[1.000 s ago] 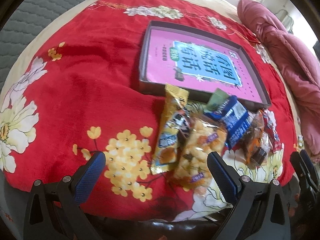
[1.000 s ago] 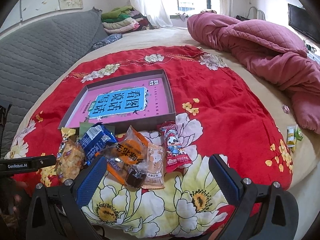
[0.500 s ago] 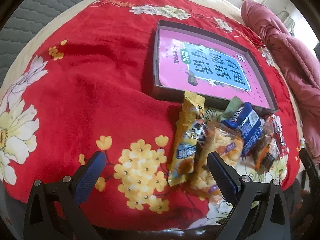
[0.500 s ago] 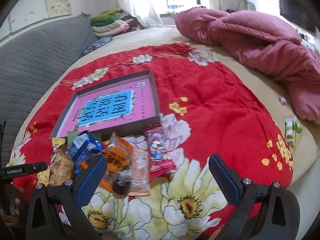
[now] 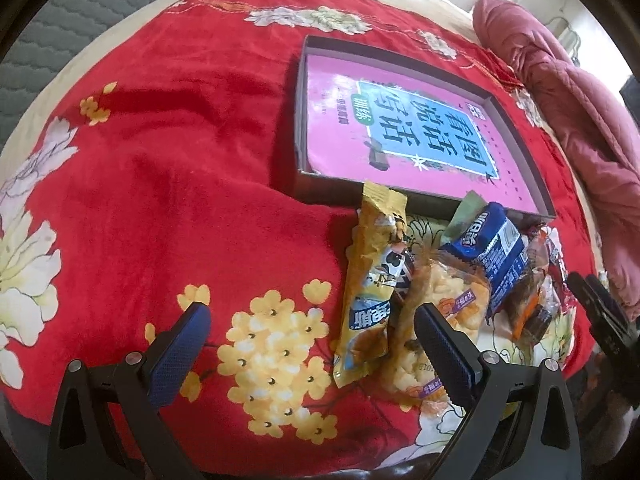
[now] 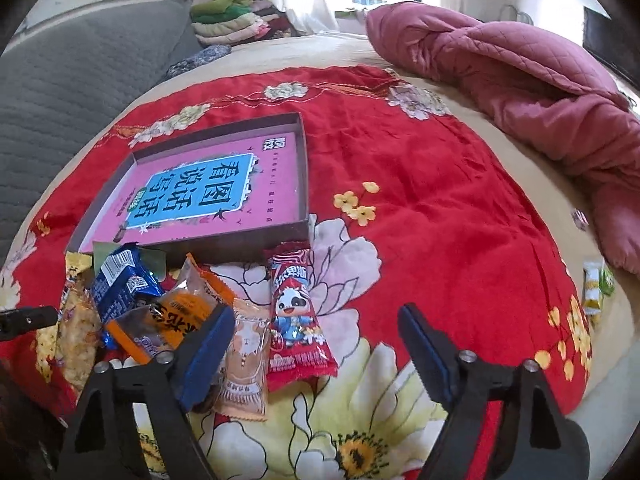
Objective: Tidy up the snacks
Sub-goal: 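Grasp the red panda-printed snack stick with the right gripper while the left grasps the yellow snack stick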
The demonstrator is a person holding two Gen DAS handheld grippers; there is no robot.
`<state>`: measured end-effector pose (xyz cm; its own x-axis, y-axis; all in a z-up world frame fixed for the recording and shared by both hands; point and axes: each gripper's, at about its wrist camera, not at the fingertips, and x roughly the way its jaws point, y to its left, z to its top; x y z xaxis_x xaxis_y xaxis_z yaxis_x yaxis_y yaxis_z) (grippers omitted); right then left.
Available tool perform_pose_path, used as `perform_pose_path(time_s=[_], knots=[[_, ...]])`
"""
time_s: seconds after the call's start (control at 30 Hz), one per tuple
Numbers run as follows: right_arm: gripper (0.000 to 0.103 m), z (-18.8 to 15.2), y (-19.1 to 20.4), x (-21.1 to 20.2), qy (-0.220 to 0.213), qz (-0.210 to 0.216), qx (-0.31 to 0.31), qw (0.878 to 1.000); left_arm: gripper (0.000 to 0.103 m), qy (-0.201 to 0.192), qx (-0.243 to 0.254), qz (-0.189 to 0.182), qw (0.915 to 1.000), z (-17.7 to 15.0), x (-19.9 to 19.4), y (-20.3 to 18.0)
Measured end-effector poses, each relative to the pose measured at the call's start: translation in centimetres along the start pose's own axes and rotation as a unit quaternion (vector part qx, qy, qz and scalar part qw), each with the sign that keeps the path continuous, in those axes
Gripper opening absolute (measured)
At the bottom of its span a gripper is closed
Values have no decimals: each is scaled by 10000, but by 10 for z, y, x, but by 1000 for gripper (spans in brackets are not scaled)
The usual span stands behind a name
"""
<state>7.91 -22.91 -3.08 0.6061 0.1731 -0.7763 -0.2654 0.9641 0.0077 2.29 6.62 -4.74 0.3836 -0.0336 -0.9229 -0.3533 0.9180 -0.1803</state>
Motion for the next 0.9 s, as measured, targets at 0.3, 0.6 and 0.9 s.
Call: perform_pose_path(time_s=[0.3,0.6,0.9], knots=[[65,2,6,15,62,90,-221,9997,76,34,29,-53,10000,6,6,2],[42,0,4,29,201,342,-148,9991,53,248,84,-381,9989,7,21,-6],[23,-2,-1,31,167,515,-26,9985,29,352,243,-456,9980,6,33,-18]])
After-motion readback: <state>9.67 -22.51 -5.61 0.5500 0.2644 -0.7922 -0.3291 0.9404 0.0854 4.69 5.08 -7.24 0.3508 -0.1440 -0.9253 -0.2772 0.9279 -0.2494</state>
